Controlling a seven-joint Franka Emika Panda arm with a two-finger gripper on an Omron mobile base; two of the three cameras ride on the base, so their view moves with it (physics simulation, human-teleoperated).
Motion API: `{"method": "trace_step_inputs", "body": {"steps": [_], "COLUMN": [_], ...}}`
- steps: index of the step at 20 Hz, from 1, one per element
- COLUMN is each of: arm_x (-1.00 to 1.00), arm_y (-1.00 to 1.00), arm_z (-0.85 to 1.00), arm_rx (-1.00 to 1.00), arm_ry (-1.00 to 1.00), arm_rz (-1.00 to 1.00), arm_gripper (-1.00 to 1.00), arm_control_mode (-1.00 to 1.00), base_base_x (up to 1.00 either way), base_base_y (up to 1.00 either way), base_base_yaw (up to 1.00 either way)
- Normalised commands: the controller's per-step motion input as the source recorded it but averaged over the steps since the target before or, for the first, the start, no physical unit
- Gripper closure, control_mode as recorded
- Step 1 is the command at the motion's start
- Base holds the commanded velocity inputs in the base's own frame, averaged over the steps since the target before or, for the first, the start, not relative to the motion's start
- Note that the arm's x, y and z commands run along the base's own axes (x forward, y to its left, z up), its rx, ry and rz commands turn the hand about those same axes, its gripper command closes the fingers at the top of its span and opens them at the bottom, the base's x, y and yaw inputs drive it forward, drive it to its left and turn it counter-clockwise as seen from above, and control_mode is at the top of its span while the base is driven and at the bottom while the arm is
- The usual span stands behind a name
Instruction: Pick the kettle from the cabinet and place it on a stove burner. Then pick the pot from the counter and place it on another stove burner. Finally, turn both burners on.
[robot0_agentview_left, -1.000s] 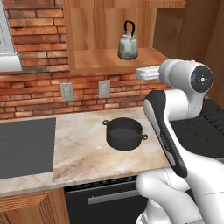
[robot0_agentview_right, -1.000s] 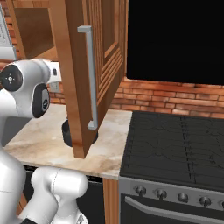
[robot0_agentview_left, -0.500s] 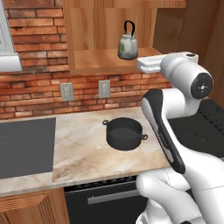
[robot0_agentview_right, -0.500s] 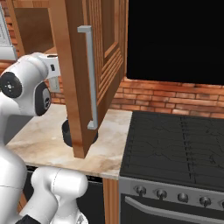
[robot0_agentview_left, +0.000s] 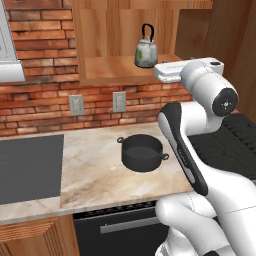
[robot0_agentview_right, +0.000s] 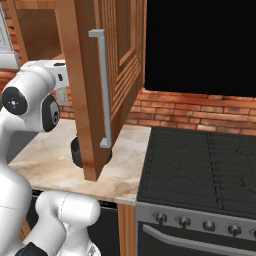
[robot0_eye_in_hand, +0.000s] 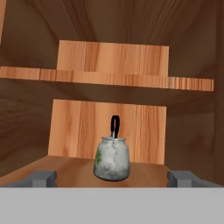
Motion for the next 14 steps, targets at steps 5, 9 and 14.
{"method": "trace_step_inputs", "body": {"steps": [5, 9, 14], "arm_x": [0.0, 0.0, 0.11], "arm_y": [0.0, 0.0, 0.0], "arm_z": [0.0, 0.0, 0.0], "arm_rx": [0.0, 0.0, 0.0], "arm_ry": [0.0, 0.0, 0.0], "arm_rz": [0.0, 0.0, 0.0], "arm_gripper": [-1.0, -1.0, -1.0], "arm_control_mode": [-1.0, -1.0, -1.0], "base_base_x": [0.0, 0.0, 0.0], "base_base_y": [0.0, 0.0, 0.0], "base_base_yaw": [0.0, 0.0, 0.0]}}
